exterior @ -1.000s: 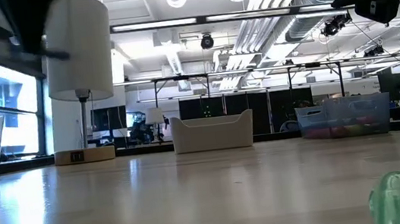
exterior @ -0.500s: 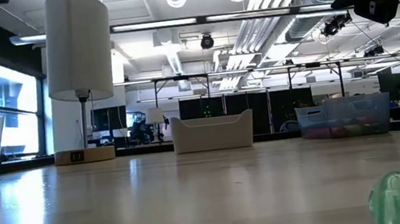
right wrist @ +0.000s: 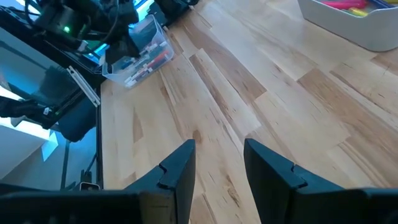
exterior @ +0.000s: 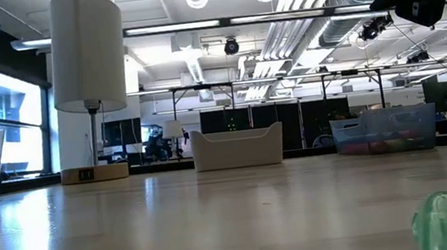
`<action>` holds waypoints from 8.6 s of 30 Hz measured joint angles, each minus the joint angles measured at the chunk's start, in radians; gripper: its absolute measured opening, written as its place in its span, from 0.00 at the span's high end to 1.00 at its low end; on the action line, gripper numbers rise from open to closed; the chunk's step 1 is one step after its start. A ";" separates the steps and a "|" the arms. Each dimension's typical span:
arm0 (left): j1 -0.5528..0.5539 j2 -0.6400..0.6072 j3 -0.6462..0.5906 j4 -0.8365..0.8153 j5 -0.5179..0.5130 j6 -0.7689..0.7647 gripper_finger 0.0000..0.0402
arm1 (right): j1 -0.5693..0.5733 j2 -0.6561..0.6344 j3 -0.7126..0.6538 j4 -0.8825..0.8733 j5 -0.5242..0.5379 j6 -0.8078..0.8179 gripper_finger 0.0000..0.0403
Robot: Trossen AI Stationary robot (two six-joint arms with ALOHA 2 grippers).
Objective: Pick & Place Markers
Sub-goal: Put the light blue marker pen into the transparent bin, then put the green pen into the white bin, then put the blue pen into the white bin
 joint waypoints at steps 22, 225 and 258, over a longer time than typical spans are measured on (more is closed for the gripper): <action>0.002 -0.010 0.353 -0.263 -0.333 0.200 0.75 | 0.000 0.011 0.000 -0.001 0.008 -0.059 0.69; 0.372 0.705 1.073 0.278 -0.422 1.305 0.56 | -0.039 -0.013 -0.062 -0.293 -0.089 -0.079 1.00; 0.258 1.023 1.186 0.459 -0.342 1.250 0.56 | -0.039 -0.025 -0.062 -0.286 -0.163 -0.163 0.99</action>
